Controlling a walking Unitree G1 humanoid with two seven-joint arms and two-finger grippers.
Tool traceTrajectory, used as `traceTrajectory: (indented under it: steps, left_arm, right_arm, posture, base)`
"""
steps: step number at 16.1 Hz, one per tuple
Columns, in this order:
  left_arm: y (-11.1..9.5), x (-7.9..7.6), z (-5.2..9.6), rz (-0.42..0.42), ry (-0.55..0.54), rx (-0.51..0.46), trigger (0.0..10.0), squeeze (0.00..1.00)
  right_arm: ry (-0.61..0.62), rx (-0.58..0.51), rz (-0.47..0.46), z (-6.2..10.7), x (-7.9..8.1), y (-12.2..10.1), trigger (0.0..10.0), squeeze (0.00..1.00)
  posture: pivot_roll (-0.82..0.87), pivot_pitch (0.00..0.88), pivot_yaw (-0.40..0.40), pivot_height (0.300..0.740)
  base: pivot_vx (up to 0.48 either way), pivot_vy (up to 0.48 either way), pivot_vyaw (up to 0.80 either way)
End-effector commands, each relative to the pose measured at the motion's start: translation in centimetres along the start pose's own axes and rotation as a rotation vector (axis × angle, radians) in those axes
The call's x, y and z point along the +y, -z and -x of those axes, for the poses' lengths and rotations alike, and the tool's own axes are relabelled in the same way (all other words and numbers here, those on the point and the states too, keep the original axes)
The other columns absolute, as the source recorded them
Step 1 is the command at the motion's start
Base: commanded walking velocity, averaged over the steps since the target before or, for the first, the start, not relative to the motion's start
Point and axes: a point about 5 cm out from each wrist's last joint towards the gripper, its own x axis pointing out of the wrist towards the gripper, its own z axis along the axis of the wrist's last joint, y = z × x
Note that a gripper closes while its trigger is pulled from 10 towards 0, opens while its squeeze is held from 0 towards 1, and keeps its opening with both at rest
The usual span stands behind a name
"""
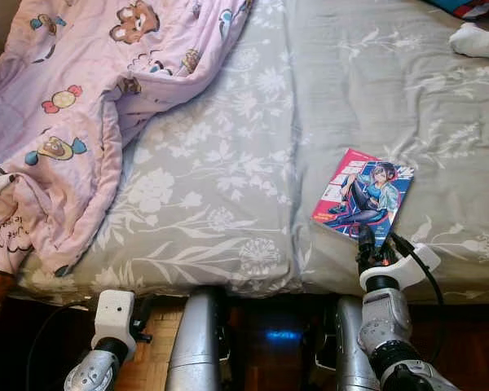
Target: Clean up the room
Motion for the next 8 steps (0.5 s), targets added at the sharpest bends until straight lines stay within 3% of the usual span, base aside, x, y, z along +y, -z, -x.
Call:
traceTrajectory:
  steps: [1, 8]
  left_arm:
    - [1.0, 0.7, 0.9, -0.016, -0.015, 0.044, 10.0, 0.00]
    - [0.4, 1.0, 1.2, -0.026, -0.010, 0.027, 10.0, 0.00]
  right_arm:
    - [0.027, 0.051, -0.007, 0.6, -0.5, 1.2, 10.0, 0.00]
    - [0.111, 0.119, -0.045, 1.5, -1.7, 2.4, 10.0, 0.00]
  posture:
    - [0.28, 0.351, 0.138, 0.575]
    - [0.31, 0.388, 0.154, 0.575]
  base:
    - [0.000, 0.000, 0.00]
    - [0.000, 0.000, 0.00]
